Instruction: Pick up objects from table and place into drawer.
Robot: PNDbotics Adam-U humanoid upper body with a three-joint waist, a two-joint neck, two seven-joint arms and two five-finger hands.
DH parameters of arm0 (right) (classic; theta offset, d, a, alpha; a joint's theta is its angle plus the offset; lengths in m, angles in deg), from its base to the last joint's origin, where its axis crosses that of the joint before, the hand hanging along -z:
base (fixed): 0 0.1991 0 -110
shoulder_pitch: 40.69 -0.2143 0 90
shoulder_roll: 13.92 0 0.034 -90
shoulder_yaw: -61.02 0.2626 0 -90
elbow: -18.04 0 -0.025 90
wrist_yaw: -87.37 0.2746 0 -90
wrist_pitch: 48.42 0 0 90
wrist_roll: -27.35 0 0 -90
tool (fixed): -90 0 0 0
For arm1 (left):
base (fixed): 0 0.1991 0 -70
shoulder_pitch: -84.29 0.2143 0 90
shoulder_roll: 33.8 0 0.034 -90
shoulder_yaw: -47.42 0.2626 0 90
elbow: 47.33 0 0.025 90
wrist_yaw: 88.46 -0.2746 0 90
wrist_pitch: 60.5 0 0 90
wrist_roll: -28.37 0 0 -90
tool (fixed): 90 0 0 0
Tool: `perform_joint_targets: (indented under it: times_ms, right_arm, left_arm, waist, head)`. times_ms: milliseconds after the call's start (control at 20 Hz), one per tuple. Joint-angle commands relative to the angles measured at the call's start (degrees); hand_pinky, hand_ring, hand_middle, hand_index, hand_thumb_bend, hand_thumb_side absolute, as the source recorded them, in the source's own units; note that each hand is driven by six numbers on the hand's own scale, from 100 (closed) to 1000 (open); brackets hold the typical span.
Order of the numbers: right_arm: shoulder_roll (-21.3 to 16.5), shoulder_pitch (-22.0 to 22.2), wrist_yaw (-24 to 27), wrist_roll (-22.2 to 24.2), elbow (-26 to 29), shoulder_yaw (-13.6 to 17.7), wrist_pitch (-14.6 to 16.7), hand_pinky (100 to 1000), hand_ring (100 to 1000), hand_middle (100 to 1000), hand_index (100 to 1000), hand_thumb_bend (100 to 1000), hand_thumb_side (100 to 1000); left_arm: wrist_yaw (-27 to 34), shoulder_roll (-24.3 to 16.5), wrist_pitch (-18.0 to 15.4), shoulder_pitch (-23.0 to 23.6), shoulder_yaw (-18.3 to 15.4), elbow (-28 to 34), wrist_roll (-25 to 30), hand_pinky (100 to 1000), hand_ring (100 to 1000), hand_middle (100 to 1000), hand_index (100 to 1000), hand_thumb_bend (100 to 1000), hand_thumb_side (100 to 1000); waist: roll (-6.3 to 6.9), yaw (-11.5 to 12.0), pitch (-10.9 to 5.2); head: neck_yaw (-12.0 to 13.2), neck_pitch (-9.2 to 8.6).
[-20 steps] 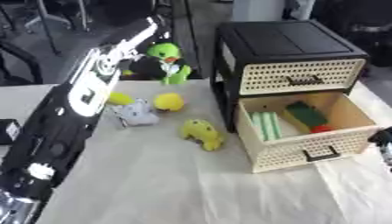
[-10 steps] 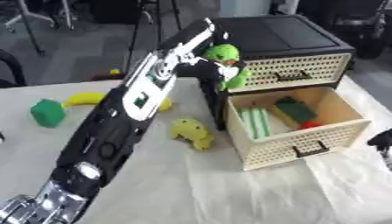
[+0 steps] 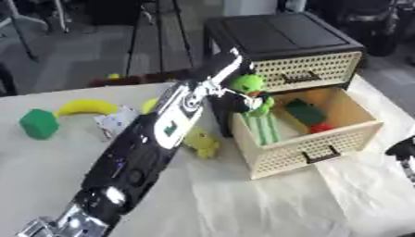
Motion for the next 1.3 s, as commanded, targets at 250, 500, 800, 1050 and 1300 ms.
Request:
perform_joint_targets:
  times_ms: [250, 500, 800, 1050, 1300]
  right_arm:
    - [-0.1, -1.8, 0.7, 0.8, 1.7, -0.2, 0.3, 100, 100, 100, 559, 100, 823]
    - [0.4, -2.6, 0.9, 1.1, 1.8, -0.4, 0.4, 100, 100, 100, 557, 100, 824]
    - [0.5, -2.5, 0.9, 1.1, 1.8, -0.3, 0.3, 100, 100, 100, 557, 100, 825]
    - [0.4, -2.5, 0.9, 1.2, 1.8, -0.3, 0.3, 100, 100, 100, 557, 100, 826]
    - [0.0, -2.6, 1.1, 2.0, 1.6, -0.9, 0.6, 100, 100, 100, 556, 100, 830]
  left_arm:
    - [-5.8, 1.2, -3.4, -0.6, -0.5, -0.8, -5.5, 100, 230, 333, 508, 775, 319]
    - [-6.7, 1.9, -5.4, -0.3, -0.9, -1.9, -10.1, 145, 345, 445, 622, 919, 403]
    - [-8.1, 1.2, -7.5, -0.1, -1.0, -1.0, -14.3, 491, 551, 592, 744, 1000, 541]
    - [-7.7, -0.5, -8.0, 0.0, -1.5, 2.0, -17.2, 525, 568, 601, 744, 1000, 543]
    - [2.7, -6.4, -6.8, 1.8, -2.6, 11.7, -17.0, 500, 550, 588, 747, 973, 613]
  waist:
    - [-0.05, -1.2, 0.2]
    - [-0.02, -2.5, 0.93]
    - [-0.02, -2.5, 1.05]
    - [-0.25, -1.4, 1.04]
    - [-0.13, 1.1, 0.48]
  head:
    - [0.7, -1.68]
    - [1.0, -2.61]
    - [1.3, -2.79]
    - [0.8, -2.87]
    - [-0.9, -2.32]
